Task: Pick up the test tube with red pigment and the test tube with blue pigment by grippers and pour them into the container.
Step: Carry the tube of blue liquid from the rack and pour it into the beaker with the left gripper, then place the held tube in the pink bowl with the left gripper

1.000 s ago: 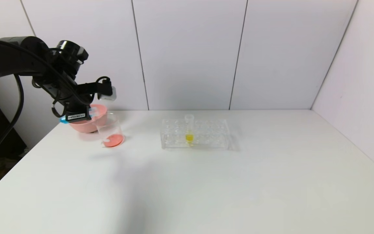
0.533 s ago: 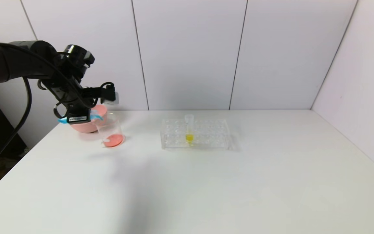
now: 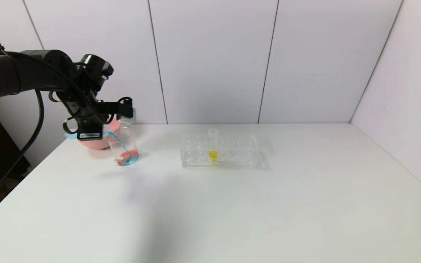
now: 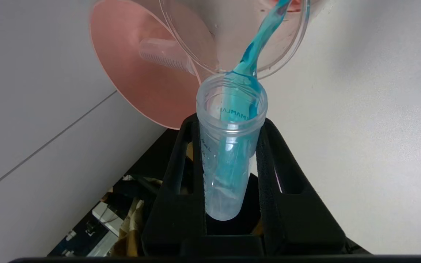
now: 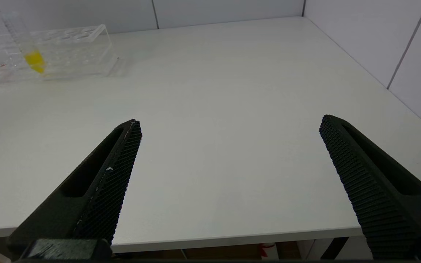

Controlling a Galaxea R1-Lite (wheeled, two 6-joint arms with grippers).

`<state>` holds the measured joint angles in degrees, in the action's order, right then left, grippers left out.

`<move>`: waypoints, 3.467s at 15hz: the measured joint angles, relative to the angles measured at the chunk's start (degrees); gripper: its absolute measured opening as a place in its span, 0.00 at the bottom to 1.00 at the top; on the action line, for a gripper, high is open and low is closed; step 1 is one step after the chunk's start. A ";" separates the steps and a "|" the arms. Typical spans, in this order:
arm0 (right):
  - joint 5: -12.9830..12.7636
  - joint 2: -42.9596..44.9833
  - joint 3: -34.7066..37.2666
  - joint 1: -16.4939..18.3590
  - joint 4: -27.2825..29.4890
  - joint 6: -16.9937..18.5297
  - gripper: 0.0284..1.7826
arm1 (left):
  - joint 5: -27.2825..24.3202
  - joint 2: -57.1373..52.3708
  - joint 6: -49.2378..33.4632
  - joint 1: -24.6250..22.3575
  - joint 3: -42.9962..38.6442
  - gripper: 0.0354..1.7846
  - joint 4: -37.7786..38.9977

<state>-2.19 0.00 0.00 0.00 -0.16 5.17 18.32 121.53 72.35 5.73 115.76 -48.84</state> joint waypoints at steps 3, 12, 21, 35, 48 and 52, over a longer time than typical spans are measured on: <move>0.00 0.00 0.00 0.00 0.00 0.00 1.00 | 1.24 0.11 0.30 0.28 0.00 0.22 -0.28; 0.00 0.00 0.00 0.00 0.00 -0.02 1.00 | 6.29 -0.91 1.07 1.82 0.00 0.22 -3.50; 0.00 0.00 0.00 0.00 0.00 0.00 1.00 | 6.21 -1.11 0.96 1.88 -0.11 0.22 -3.43; 0.00 0.00 0.00 0.00 0.00 0.00 1.00 | -18.02 -7.74 -32.35 -2.56 -8.13 0.22 11.15; 0.00 0.00 0.00 0.00 0.00 0.00 1.00 | -9.14 -29.70 -71.62 -1.96 -68.50 0.22 79.48; 0.00 0.00 0.00 0.00 0.02 0.00 1.00 | -5.88 -31.21 -74.35 -1.94 -79.58 0.22 101.28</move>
<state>-2.19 0.00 0.00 0.00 -0.13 5.17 12.45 90.32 -2.00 3.79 36.18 52.44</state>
